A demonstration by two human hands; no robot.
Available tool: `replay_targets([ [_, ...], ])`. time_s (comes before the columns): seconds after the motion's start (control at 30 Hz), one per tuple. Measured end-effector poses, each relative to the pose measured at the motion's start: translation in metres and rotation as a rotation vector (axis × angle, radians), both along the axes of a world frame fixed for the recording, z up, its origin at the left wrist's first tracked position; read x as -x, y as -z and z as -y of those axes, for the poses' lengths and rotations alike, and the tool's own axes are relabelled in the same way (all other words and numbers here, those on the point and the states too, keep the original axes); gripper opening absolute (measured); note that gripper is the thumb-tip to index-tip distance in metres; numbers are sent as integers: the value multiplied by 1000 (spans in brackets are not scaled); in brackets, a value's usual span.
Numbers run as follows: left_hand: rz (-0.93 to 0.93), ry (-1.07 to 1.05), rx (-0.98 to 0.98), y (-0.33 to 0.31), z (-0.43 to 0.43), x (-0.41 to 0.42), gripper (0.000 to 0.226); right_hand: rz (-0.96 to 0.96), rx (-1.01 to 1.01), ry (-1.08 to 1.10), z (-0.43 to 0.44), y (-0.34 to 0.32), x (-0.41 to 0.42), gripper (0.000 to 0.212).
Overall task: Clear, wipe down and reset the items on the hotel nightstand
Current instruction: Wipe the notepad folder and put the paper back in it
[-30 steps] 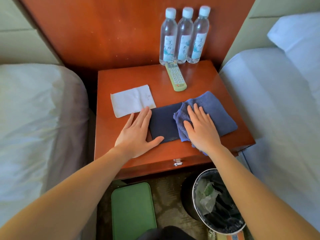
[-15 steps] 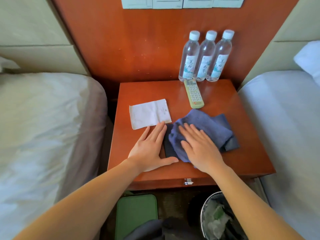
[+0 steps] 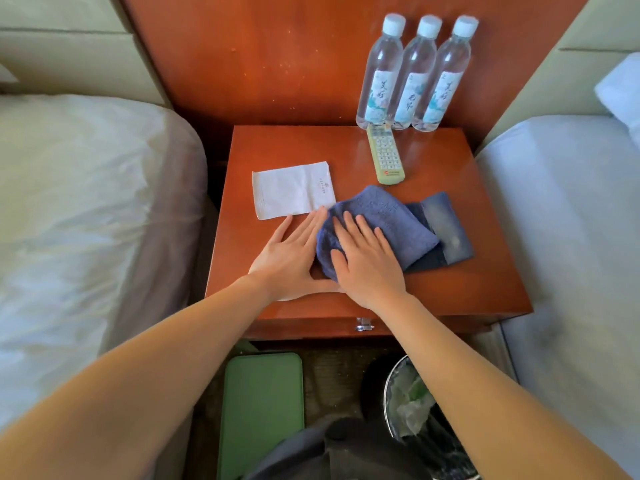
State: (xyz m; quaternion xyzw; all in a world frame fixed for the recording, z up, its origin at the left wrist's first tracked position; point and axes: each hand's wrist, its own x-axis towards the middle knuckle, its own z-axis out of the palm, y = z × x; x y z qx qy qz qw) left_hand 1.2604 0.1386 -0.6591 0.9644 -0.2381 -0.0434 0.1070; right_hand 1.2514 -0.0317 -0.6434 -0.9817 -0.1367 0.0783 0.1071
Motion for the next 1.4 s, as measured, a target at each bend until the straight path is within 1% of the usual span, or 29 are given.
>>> replay_targets([
  [0.2,-61,-29,55,-2,1,2,128,-33,-88,-84,-3,-1,17,50],
  [0.27,-50,-30,52,0,0,0,126,-52,-144,-102,1,-3,29,48],
  [0.37,8,0,4,3,-2,-1,115,-91,-256,-59,10,-8,44,46],
  [0.47,-4,1,7,2,-2,0,111,-75,-269,-11,25,-7,55,47],
  [0.53,-7,-7,8,0,-1,1,114,-35,-229,46,41,-8,55,48],
  [0.57,-10,-10,3,0,0,1,115,6,-174,80,52,-9,52,50],
  [0.63,-10,-13,-16,-1,0,1,114,71,17,132,75,-10,40,56],
  [0.67,-9,-14,-22,-2,0,0,113,63,111,171,86,-10,30,58],
  [0.73,-11,-10,-21,-3,0,0,113,5,226,293,101,-9,10,54],
  [0.8,-9,-7,-21,-2,0,-1,112,-35,221,363,99,-7,-7,54],
  [0.83,-11,-8,-18,-1,0,-1,111,-22,205,367,93,-7,-13,54],
  [0.9,-6,-10,-10,1,0,-2,111,36,194,307,76,-6,-22,57],
  [0.97,-1,-9,4,2,-1,-2,113,37,163,194,52,-6,-31,65],
  [1.07,22,-3,44,4,-1,-2,114,-5,49,103,12,-5,-31,54],
  [1.2,27,-68,53,-2,3,2,129,12,-46,85,-6,-2,-22,52],
  [1.33,-17,-88,50,-3,4,1,136,36,-20,65,-10,-4,-21,52],
  [1.4,-28,-91,58,-2,4,0,138,46,-46,51,-16,-7,-17,52],
])
